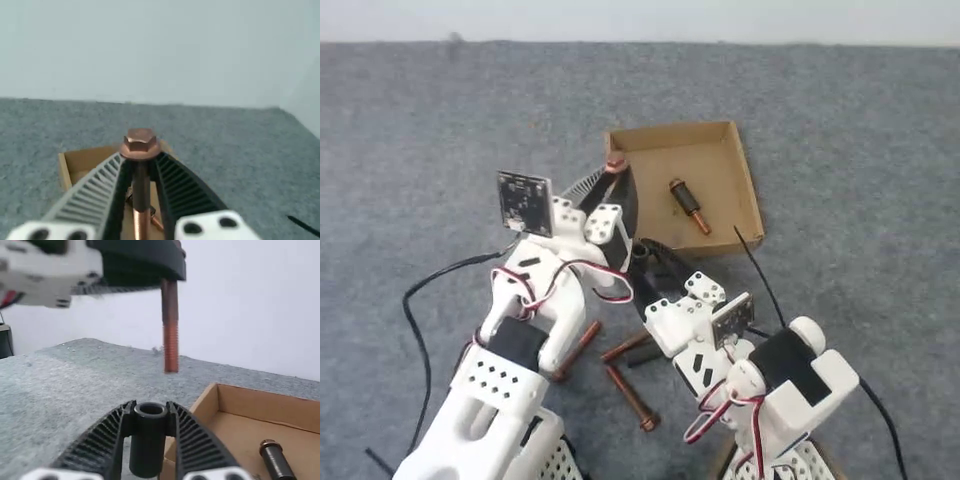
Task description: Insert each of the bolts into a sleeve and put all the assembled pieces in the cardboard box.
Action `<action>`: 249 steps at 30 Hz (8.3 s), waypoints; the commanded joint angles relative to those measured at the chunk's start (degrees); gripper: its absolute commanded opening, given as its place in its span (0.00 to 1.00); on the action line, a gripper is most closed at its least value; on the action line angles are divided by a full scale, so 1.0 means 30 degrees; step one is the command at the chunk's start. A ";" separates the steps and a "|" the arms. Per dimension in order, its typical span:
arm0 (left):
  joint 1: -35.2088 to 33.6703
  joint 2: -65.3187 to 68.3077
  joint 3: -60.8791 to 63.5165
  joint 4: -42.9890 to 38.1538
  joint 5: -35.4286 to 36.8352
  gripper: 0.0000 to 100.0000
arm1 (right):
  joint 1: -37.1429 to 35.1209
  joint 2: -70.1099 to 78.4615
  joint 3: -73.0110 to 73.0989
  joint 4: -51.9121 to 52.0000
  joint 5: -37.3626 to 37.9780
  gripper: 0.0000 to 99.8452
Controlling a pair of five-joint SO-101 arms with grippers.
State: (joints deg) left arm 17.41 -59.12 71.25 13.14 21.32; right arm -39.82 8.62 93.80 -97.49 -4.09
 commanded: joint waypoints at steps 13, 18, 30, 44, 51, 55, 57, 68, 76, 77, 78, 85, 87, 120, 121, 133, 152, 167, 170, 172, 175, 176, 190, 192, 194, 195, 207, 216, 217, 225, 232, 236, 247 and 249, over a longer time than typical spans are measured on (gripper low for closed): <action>-0.0176 -0.0703 0.2447 -0.3897 -0.1905 0.01 | -0.1070 0.0015 0.0410 0.0044 0.0000 0.01; -0.0147 -0.0703 0.2681 -0.4161 -0.2051 0.01 | -0.1099 0.0015 0.0410 0.0044 0.0000 0.01; 0.0000 -0.0821 0.3004 -0.3165 -0.1817 0.01 | -0.1040 0.0015 0.0410 0.0044 0.0000 0.01; -0.0088 -0.0850 0.2916 -0.3077 -0.0440 0.01 | -0.1040 0.0015 0.0410 0.0044 0.0000 0.01; -0.0996 -0.0879 0.2388 -0.3048 -0.0469 0.01 | -0.1040 0.0015 0.0410 0.0073 0.0029 0.01; -0.1026 -0.1553 0.2418 -0.2842 -0.0703 0.01 | -0.1040 0.0044 0.0410 0.0073 0.0029 0.01; -0.0879 -0.2842 0.2388 -0.1319 -0.1260 0.01 | -0.1070 0.0044 0.0410 0.0073 0.0440 0.01; 0.0176 -0.6388 0.2154 0.2579 -0.1319 0.01 | -0.1099 0.0015 0.0410 0.0630 0.0850 0.01; 0.1201 -0.3546 0.2154 0.1582 -0.1436 0.01 | -0.1128 0.0015 0.0410 0.0689 0.0850 0.01; 0.1201 -0.3136 0.2271 0.1143 -0.1436 0.01 | -0.1128 -0.0015 0.0410 0.0689 0.0850 0.01; 0.1143 -0.2755 0.2359 0.0791 -0.1436 0.01 | -0.1128 -0.0015 0.0410 0.0689 0.0879 0.01; 0.0703 -0.1817 0.2271 0.0176 -0.1436 0.01 | -0.1128 0.0015 0.0410 0.0689 0.0938 0.01; 0.1026 -0.2344 0.2271 0.0733 -0.1436 0.01 | -0.1128 0.0015 0.0410 0.0689 0.0938 0.01; 0.1348 -0.5333 0.2154 0.4835 -0.1436 0.01 | -0.0982 -0.0103 0.0440 0.1392 0.0967 0.01; 0.1348 -0.5333 0.2154 0.4835 -0.1436 0.01 | -0.0982 -0.0103 0.0440 0.1392 0.0967 0.01; 0.1348 -0.5363 0.2183 0.4835 -0.2198 0.01 | -0.0454 -0.0132 0.0440 0.1392 0.0996 0.01; 0.2051 -0.5363 0.2242 0.4835 -0.2491 0.01 | -0.0015 -0.0015 0.0059 0.1861 0.1905 0.01; 0.1963 -0.5304 0.2330 0.4718 -0.2549 0.01 | -0.0278 -0.0161 0.0440 0.1626 0.1817 0.01; 0.1963 -0.5245 0.2505 0.4689 -0.2579 0.01 | -0.0249 -0.0190 0.0440 0.1568 0.1817 0.01; 0.1963 -0.5245 0.2857 0.4132 -0.2579 0.01 | -0.0220 -0.0190 0.0440 0.1216 0.1817 0.01; 0.1934 -0.5216 0.3502 0.2930 -0.2579 0.01 | -0.0220 -0.0190 0.0440 0.1216 0.1817 0.01; 0.1934 -0.5216 0.3619 0.2784 -0.2696 0.01 | -0.0220 -0.0190 0.0440 0.1158 0.1817 0.01; 0.1934 -0.5216 0.3766 0.3458 -0.3634 0.01 | 0.0366 -0.0190 0.0469 0.0630 0.1817 0.01; 0.1934 -0.5216 0.3766 0.4278 -0.4484 0.01 | 0.0835 -0.0190 0.0469 -0.0044 0.1788 0.01; 0.1993 -0.5275 0.4059 0.4718 -0.4777 0.01 | 0.0982 -0.0190 0.0469 -0.0161 0.1788 0.01; 0.2051 -0.5304 0.4352 0.4689 -0.4777 0.01 | 0.0982 -0.0190 0.0469 -0.0161 0.1788 0.01; 0.2344 -0.5333 0.7106 0.1875 -0.4864 0.03 | 0.0982 -0.0190 0.0469 -0.0249 0.1788 0.01; 0.2315 -0.5363 0.7194 0.1993 -0.4718 0.18 | 0.1040 -0.0190 0.0469 -0.0249 0.1788 0.01; 0.2286 -0.5363 0.7165 0.1993 -0.4718 0.18 | 0.1040 -0.0190 0.0469 -0.0249 0.1788 0.01; 0.1348 -0.5363 0.6227 0.2667 -0.3546 0.18 | 0.1099 -0.0190 0.0381 -0.0220 0.1788 0.01; 0.0938 -0.5363 0.3531 0.7179 -0.1114 0.33 | 0.1099 -0.0161 0.0293 -0.0132 0.1846 0.01; 0.0821 -0.5363 0.3473 0.7326 -0.1114 0.35 | 0.1099 -0.0103 0.0293 -0.0103 0.1875 0.01; 0.1758 -1.1839 0.3883 1.0491 -0.1084 0.34 | 0.1597 -0.0073 -0.0440 0.0952 0.1875 0.01; 0.1758 -1.3861 0.3883 1.1780 -0.1084 0.34 | 0.1597 -0.0073 -0.0440 0.0952 0.1846 0.01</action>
State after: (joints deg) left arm 22.24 -91.82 85.14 43.91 17.36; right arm -35.96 8.79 93.71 -94.68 0.75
